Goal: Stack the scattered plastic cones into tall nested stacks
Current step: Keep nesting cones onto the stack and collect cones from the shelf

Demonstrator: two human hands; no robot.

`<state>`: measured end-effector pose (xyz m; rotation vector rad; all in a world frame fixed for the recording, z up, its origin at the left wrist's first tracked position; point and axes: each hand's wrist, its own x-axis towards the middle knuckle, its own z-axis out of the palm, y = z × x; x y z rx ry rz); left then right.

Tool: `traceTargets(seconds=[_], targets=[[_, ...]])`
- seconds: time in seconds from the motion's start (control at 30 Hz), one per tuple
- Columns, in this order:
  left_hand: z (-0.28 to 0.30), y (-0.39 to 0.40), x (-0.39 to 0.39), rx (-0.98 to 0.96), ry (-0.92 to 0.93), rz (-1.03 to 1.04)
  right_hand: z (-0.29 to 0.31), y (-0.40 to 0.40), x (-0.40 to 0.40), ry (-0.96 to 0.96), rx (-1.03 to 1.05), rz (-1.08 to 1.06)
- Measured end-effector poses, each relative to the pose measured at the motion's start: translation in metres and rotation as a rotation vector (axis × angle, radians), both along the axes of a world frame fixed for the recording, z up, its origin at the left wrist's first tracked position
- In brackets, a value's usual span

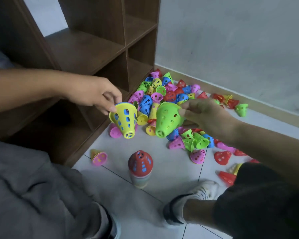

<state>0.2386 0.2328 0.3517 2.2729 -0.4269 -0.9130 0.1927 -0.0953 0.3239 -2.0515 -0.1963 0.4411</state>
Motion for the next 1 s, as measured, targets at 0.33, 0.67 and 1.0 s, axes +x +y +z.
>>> traceTargets(seconds=[0.33,0.67,1.0], targets=[[0.043,0.028,-0.008,0.059,-0.032,0.089,0.002,0.045,-0.042,0.392,0.210,0.123],[0.029,0.030,-0.013,0.088,0.049,0.065,-0.038,0.067,-0.049,0.410,-0.013,-0.004],[0.013,-0.003,-0.017,-0.066,0.188,-0.001,-0.070,0.062,-0.042,0.507,-0.030,-0.058]])
